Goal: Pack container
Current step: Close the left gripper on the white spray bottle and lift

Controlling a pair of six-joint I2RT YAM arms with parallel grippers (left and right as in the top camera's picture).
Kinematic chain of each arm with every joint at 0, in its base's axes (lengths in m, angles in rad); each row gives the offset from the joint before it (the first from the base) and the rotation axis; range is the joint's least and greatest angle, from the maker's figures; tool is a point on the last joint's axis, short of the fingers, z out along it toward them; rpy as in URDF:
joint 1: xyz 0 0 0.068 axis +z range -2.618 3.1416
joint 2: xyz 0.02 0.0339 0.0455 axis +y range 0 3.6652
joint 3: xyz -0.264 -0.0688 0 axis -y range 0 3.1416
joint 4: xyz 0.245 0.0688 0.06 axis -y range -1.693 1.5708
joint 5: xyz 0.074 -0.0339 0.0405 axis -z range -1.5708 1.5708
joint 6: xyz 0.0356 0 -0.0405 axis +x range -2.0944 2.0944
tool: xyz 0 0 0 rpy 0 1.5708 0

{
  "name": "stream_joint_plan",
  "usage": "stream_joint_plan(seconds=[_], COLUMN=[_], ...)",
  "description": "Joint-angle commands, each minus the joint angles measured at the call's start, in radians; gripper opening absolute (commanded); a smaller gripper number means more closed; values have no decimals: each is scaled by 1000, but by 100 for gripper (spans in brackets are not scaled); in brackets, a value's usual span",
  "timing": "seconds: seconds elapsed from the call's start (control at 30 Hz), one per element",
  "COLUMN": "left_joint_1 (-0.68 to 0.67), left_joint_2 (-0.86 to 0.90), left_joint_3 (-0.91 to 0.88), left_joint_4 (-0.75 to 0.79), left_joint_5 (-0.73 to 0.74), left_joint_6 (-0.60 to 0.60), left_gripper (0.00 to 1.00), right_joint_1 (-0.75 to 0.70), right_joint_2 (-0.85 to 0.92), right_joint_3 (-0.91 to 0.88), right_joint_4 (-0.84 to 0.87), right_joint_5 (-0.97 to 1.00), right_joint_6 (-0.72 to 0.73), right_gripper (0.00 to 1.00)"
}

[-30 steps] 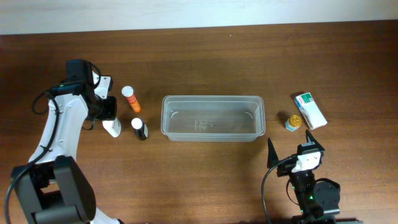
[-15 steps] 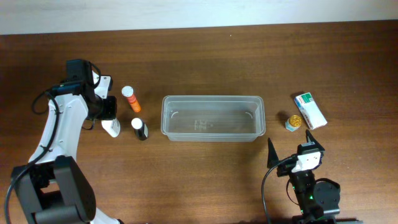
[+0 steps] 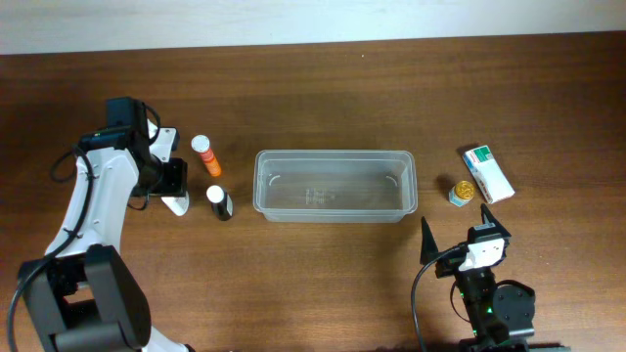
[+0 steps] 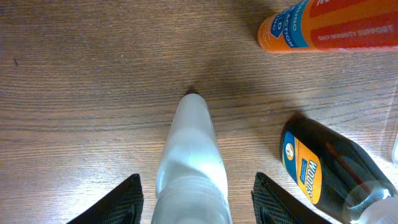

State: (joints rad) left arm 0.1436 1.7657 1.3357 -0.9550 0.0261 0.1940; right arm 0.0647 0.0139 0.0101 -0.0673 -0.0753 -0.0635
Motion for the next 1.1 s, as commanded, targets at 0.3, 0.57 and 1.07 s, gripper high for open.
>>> stream_joint_plan(seconds=[0.3, 0.57, 1.07], left_joint_1=[1, 1, 1], left_joint_2=[8, 8, 3], left_joint_3=[-10, -10, 405], left_joint_4=[8, 12, -294], left_joint_5=[-1, -1, -33], left_joint_6=[2, 2, -42], left_gripper=[33, 24, 21], right_joint_1=[-8, -8, -8], right_joint_2=[-8, -8, -8], right_joint_3=[-5, -5, -5], right_joint_4=[-5, -5, -5], right_joint_5=[5, 5, 5], right_joint_6=[-4, -4, -4], right_gripper=[98, 98, 98])
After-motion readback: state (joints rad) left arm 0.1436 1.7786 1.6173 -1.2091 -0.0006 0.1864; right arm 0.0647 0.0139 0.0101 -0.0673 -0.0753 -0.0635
